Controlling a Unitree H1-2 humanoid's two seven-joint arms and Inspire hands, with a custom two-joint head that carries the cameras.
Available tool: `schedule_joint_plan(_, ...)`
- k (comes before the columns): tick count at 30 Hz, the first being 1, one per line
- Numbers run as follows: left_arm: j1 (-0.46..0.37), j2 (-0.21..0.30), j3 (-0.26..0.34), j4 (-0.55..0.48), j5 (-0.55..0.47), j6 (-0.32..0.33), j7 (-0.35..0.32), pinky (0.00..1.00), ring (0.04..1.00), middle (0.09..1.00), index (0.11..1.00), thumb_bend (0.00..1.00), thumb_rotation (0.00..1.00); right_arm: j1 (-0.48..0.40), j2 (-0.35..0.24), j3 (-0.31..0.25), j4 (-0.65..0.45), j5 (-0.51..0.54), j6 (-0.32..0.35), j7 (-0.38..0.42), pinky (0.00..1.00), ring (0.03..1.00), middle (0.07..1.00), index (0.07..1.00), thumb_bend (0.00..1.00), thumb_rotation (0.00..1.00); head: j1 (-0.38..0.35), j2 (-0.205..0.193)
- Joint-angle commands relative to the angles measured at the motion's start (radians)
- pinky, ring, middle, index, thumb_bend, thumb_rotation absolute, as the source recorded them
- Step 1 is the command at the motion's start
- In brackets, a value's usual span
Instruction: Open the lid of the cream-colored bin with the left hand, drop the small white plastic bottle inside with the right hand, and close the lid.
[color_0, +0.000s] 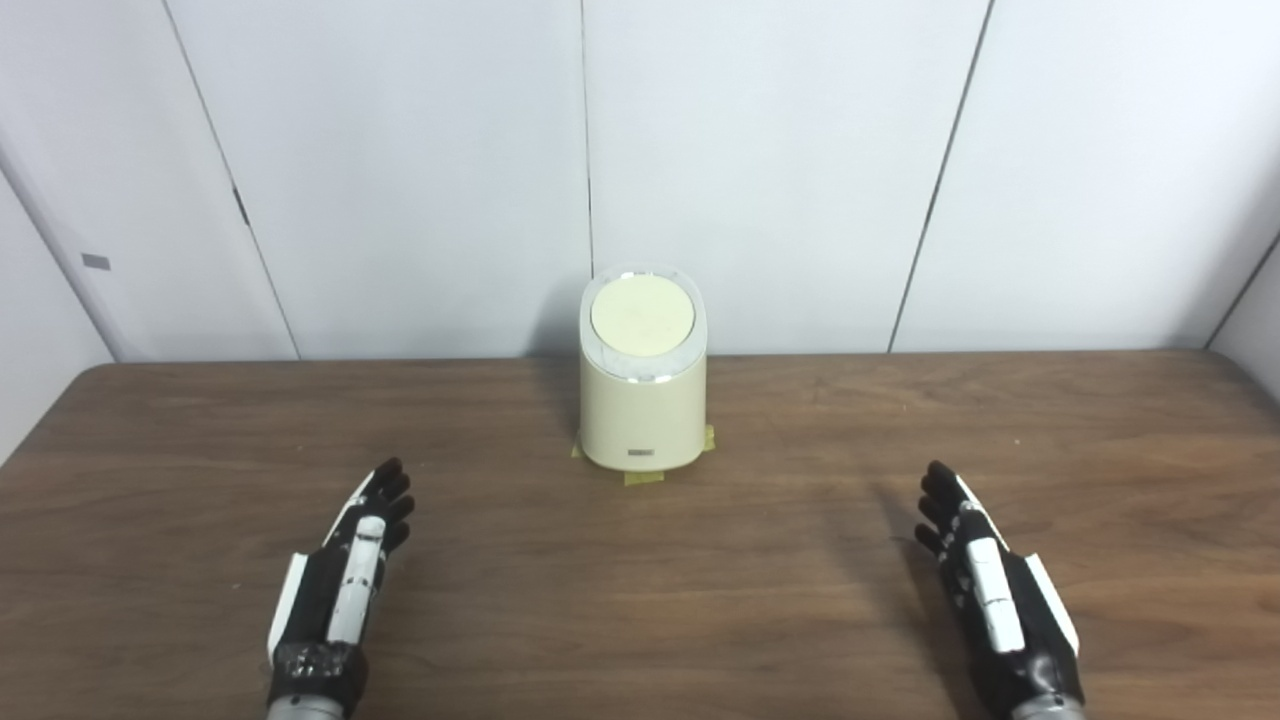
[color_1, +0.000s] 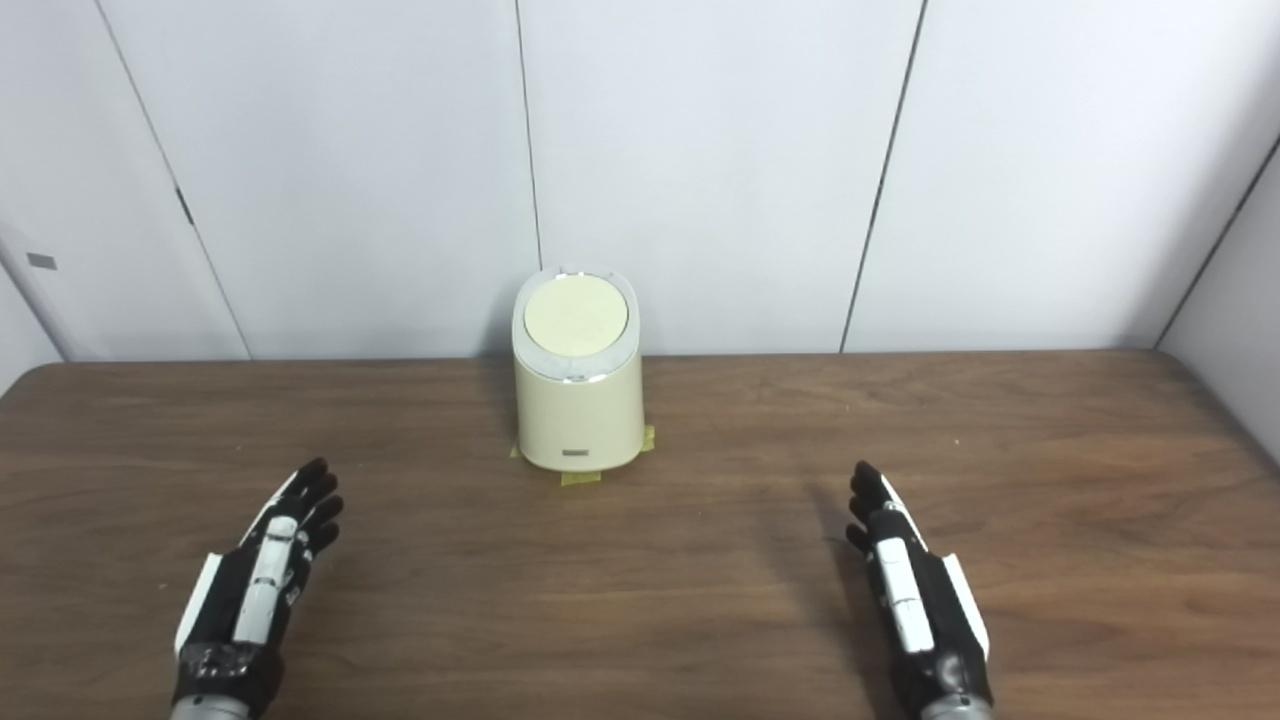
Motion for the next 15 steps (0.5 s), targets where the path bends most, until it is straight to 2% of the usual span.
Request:
schedule_joint_plan(1,0.046,0.002,0.003,-0.005,-0.018,-0.044,0.009,0.94,0.919,0.930,0.939,0.40,0.86,-0.017,-0.012,-0.005,-0.007,0.001,-0.031,0.003,0.95,0.961,0.960,0.950,0.57,0.95,0.000,0.001)
schedule_joint_plan(5,0.057,0.010,0.002,0.011,-0.023,-0.053,0.003,0.93,0.919,0.933,0.941,0.41,0.82,-0.020,-0.004,-0.005,-0.001,0.005,-0.036,0.000,0.96,0.965,0.965,0.953,0.58,0.95,-0.005,0.005)
schedule_joint_plan(7,0.066,0.013,-0.003,0.013,-0.021,-0.056,0.001,0.93,0.919,0.935,0.949,0.40,0.85,-0.020,0.002,-0.002,-0.005,0.004,-0.035,-0.003,0.95,0.962,0.962,0.950,0.60,0.95,-0.007,0.006)
schedule_joint_plan(15,0.073,0.008,-0.021,0.031,-0.012,-0.080,0.000,0.94,0.921,0.936,0.953,0.44,0.79,-0.019,0.017,0.028,-0.045,0.004,-0.036,0.006,0.95,0.964,0.965,0.962,0.58,0.93,-0.004,0.008)
